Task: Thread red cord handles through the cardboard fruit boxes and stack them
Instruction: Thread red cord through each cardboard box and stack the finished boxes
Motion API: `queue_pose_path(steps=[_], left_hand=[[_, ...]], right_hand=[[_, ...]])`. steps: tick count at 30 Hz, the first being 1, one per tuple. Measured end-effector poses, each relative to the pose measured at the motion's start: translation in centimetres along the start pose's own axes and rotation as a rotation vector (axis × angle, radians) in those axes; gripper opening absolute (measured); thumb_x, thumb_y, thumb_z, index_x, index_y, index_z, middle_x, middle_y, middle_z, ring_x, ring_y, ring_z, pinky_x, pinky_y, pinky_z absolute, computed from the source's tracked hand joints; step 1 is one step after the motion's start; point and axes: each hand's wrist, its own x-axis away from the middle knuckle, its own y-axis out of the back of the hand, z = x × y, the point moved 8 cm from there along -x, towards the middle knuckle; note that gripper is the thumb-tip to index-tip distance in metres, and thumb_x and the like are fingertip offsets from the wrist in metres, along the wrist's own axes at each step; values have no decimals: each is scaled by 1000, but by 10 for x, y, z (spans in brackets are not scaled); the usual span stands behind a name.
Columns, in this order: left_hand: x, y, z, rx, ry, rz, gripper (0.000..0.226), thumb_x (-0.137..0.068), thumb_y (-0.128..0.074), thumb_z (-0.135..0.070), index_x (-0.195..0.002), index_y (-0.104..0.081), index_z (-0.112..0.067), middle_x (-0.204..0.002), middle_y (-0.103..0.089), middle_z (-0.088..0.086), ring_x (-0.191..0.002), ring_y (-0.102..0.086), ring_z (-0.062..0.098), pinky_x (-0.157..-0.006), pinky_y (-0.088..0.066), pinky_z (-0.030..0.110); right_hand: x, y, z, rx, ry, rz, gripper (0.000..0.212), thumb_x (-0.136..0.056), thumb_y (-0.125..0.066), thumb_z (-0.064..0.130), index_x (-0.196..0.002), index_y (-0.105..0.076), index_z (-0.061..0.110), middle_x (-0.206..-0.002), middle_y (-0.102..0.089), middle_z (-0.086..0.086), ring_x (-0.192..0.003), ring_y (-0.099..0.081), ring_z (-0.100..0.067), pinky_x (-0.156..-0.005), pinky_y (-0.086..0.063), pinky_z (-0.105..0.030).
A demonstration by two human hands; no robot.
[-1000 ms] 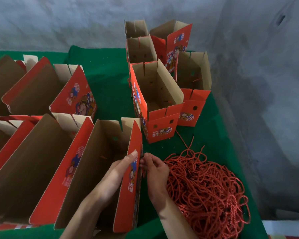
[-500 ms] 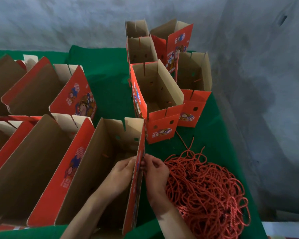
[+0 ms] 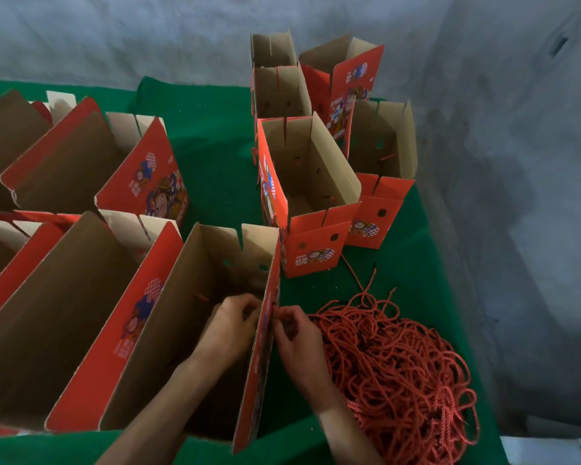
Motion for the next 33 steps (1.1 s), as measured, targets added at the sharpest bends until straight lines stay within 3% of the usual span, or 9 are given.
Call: queue_pose_path(steps=[5, 11, 14, 16, 19, 22, 25, 29, 33], left_hand=[[-8, -1, 10, -62, 53, -1, 16, -100, -59, -19, -114, -59, -27, -109, -66, -4, -93, -69, 8, -70, -57, 20], [2, 12, 19, 224, 115, -60, 11, -104, -51, -18, -110, -60, -20, -110, -67, 4, -79, -73, 15, -53, -55, 18], [14, 13, 5, 374, 111, 16, 27, -104, -47, -33, -126, -57, -22, -114, -67, 3, -88, -74, 12, -58, -59, 24], [22, 16, -6, 422, 122, 81, 40, -101, -40, -54, -128, -56, -30, -117, -67, 0, -97, -72, 16, -65, -61, 30], [37, 9, -23, 409, 92, 269, 42, -91, -36, -72, -119, -54, -46, -110, -73, -8, -102, -72, 15, -69, -61, 29], [45, -1, -29, 343, 86, 379, 29, -96, -42, -62, -119, -51, -47, -104, -74, -10, -97, -73, 8, -72, -62, 29], [42, 1, -31, 284, 93, 377, 13, -105, -42, -42, -112, -47, -52, -107, -72, -7, -94, -74, 8, -72, -63, 29], [43, -4, -31, 229, 107, 445, 33, -104, -50, -26, -109, -41, -57, -95, -75, -14, -91, -74, 5, -63, -60, 21], [40, -5, -22, 202, 181, 395, 24, -104, -50, -27, -115, -45, -48, -104, -72, -7, -91, -75, 14, -68, -60, 27]], right_hand=[[-2, 5, -15, 415, -17, 0, 20, -100, -59, 48, -102, -67, 30, -86, -72, 14, -76, -68, -2, -68, -57, -30], [1, 47, -48, 735, -199, -39, 23, -106, -55, 33, -102, -73, 19, -92, -74, 2, -80, -70, -15, -76, -59, -38], [-2, 48, -32, 303, -158, 61, 36, -104, -61, 36, -81, -72, 11, -64, -61, 2, -52, -49, -11, -52, -44, -42], [-1, 44, -13, -204, -206, 131, 36, -97, -69, 44, -77, -74, 15, -58, -52, 4, -47, -40, -10, -45, -34, -29], [-7, 49, 14, -730, -177, 147, 31, -87, -76, 46, -85, -74, 15, -54, -41, 6, -42, -35, -9, -42, -33, -21], [-14, 62, 11, -888, -141, 76, 39, -87, -79, 45, -106, -73, 12, -58, -32, 7, -46, -30, -9, -45, -33, -23], [-12, 76, -26, -773, -268, -51, 48, -89, -79, 38, -126, -66, 11, -65, -39, 4, -55, -37, -12, -52, -38, -25], [2, 90, -62, -301, -310, -172, 38, -100, -69, 18, -135, -54, 23, -99, -75, 0, -76, -70, -17, -66, -57, -25], [9, 87, -70, 61, -303, -129, 9, -101, -68, 19, -99, -69, 10, -77, -76, -6, -56, -70, -18, -57, -60, -45]])
